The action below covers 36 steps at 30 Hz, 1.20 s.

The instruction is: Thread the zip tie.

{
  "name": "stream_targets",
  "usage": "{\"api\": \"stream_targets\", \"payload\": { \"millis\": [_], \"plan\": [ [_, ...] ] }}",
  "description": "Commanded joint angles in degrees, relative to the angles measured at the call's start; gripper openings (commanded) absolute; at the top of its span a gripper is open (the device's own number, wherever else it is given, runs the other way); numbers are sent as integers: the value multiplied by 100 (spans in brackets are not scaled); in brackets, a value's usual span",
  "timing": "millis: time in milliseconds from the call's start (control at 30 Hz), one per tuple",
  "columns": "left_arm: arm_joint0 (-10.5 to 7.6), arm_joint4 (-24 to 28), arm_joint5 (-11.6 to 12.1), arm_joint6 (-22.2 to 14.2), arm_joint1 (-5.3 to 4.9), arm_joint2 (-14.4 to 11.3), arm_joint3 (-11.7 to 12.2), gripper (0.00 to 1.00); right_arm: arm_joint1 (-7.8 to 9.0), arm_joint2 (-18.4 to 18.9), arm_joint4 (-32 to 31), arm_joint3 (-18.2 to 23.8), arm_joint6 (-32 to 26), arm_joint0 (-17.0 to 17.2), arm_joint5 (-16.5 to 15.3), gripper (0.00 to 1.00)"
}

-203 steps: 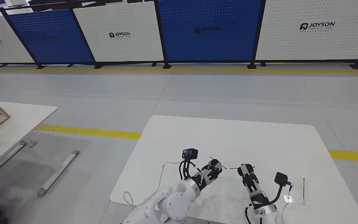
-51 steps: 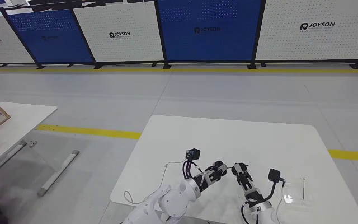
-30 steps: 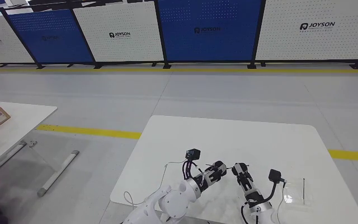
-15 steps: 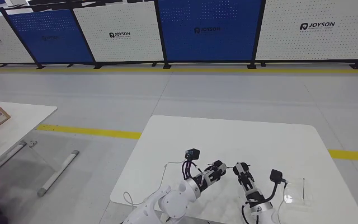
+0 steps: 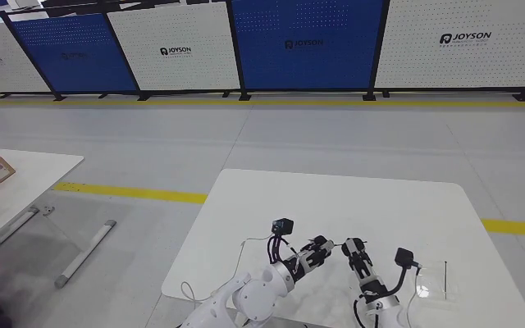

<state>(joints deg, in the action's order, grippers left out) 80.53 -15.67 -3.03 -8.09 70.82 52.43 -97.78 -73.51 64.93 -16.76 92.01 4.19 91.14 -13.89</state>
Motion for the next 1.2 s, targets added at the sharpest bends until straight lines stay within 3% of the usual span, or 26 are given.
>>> {"api": "stream_targets", "payload": {
  "millis": [0,267,533,633,667,700,833,1100,1167],
  "plan": [
    [-6,3,0,-5,3,-2,6,0,-6,-3,-14,-3,-4,-3,9,0],
    [-33,16,1,-30,15,-19,45,0,-24,-10,-43,-15,-61,-10,-13,0],
    [-1,-78,152,-61,4,-20,12,0,-47,-35,-102,-29,-82,-35,35,0],
    [15,-92,149,-20,3,-1,3,24,-53,-26,-117,-21,-63,-24,35,0],
    [21,-94,153,-2,3,4,-2,36,-55,-20,-123,-18,-57,-20,43,0],
    [29,-97,161,12,2,10,-8,38,-57,-14,-131,-14,-51,-15,54,0],
    [55,-120,174,53,-3,42,-29,31,-66,3,-117,-38,-53,-25,86,0],
    [87,-106,195,133,-6,109,16,0,-84,20,-125,-72,-37,-30,87,0],
    [97,-113,202,141,-6,114,10,0,-88,28,-123,-67,-32,-22,76,0]
  ]
}}
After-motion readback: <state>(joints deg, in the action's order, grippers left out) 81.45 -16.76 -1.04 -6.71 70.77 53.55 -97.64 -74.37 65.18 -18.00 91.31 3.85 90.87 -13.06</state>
